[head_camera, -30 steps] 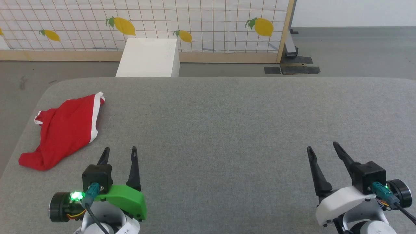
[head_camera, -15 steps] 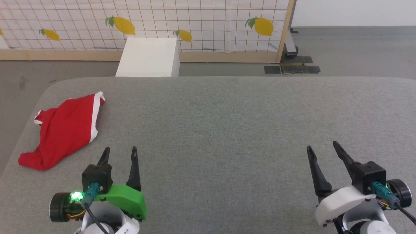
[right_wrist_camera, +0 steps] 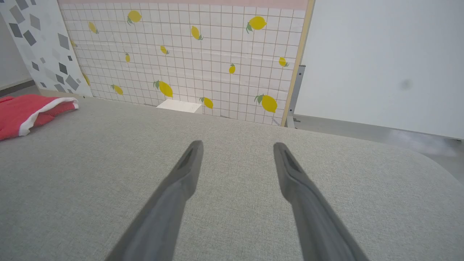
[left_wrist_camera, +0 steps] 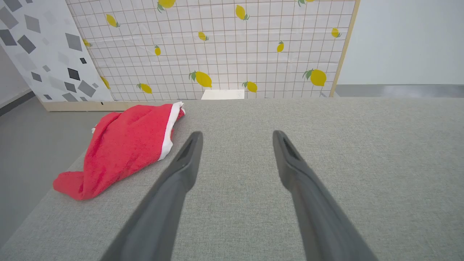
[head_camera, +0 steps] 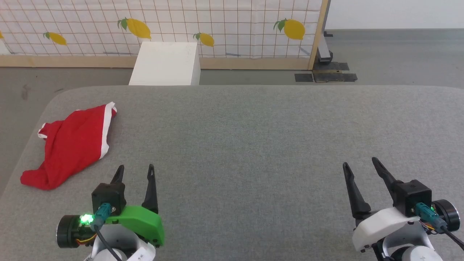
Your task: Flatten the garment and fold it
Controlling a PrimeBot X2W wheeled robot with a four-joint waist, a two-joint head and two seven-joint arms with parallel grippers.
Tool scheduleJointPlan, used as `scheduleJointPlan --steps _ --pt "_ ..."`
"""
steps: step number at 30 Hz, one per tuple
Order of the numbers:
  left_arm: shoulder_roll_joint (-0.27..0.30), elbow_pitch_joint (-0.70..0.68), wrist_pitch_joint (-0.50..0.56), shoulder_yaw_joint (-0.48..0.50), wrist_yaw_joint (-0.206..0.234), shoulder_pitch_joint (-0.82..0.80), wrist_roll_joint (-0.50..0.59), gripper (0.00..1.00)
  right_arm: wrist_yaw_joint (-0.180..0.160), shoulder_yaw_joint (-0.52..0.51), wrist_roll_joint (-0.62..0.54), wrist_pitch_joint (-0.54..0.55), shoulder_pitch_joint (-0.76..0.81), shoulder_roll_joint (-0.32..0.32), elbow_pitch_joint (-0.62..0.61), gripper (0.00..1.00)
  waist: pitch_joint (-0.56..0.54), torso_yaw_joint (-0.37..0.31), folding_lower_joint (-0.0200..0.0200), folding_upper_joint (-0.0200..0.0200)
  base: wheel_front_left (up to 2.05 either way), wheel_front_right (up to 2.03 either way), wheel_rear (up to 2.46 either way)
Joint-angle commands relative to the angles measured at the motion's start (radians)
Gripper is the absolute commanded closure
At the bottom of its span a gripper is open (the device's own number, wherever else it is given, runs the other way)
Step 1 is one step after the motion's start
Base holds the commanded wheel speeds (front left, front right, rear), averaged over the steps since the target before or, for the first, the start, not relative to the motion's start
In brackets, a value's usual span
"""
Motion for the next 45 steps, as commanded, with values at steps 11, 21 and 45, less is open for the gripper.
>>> scheduleJointPlan --steps 11,21,45 --pt "0.010 -0.002 0.012 -0.009 -0.003 0.007 -0.016 0.00 -0.001 -0.004 0.028 -0.001 -0.018 0.001 -0.008 0.00 0.002 0.001 0.0000 0.0000 0.00 0.00 0.00" --pt "0.014 0.000 0.017 -0.015 -0.001 0.008 -0.029 0.00 -0.001 -0.005 0.051 0.003 -0.021 0.002 -0.008 0.00 0.004 0.002 0.0000 0.0000 0.00 0.00 0.00" --pt "0.032 -0.004 -0.019 -0.036 0.005 0.012 -0.052 0.00 -0.001 -0.007 0.056 -0.028 -0.028 0.002 -0.021 0.00 -0.001 0.003 0.0000 0.0000 0.00 0.00 0.00"
